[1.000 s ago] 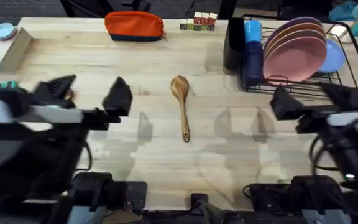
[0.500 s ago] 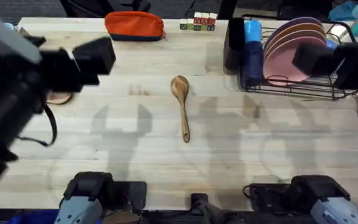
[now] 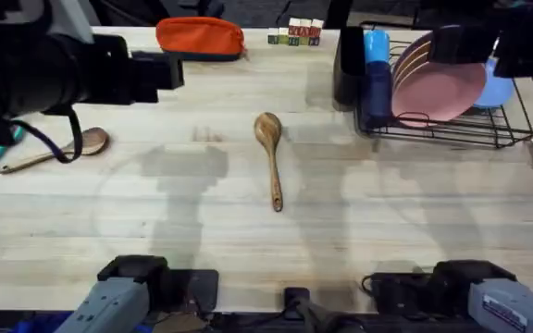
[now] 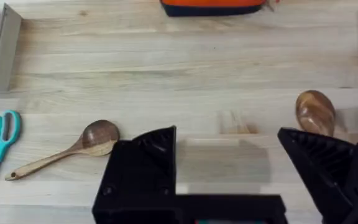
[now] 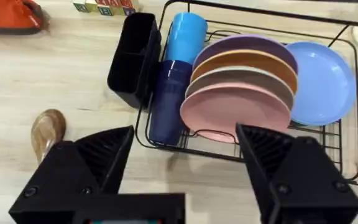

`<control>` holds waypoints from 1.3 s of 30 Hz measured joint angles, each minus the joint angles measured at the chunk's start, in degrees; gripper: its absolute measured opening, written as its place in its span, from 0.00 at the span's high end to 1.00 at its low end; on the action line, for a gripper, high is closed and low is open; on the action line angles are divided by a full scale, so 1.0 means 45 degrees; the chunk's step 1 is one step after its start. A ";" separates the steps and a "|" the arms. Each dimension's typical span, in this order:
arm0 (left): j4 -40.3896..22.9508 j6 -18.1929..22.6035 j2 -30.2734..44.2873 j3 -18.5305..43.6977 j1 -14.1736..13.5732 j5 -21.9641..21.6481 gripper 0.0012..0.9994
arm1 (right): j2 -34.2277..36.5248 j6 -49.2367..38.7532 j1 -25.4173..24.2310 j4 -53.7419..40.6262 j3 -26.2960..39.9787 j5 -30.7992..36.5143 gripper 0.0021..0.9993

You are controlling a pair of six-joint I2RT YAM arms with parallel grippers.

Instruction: Pick up the spoon on the table one by one and put them onto the rack

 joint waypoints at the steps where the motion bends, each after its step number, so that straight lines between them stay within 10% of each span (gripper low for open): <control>1: -0.0078 0.0077 0.0106 0.0011 0.0002 -0.0005 0.00 | 0.0000 -0.0027 0.0007 0.0056 0.0004 0.0000 0.01; 6: -0.0507 0.0814 0.0256 0.0099 0.0092 0.0000 0.00 | 0.0000 -0.0230 0.0007 0.0077 0.0024 0.0000 0.01; 29: -0.0410 0.8310 0.1163 0.0119 0.8041 0.0962 0.00 | -0.0003 -0.0359 0.0007 0.0087 0.0024 0.0000 0.01; 39: 0.0253 1.0258 0.2756 0.0119 0.8774 0.0353 0.00 | -0.0001 -0.0391 0.0007 0.0087 0.0024 0.0000 0.01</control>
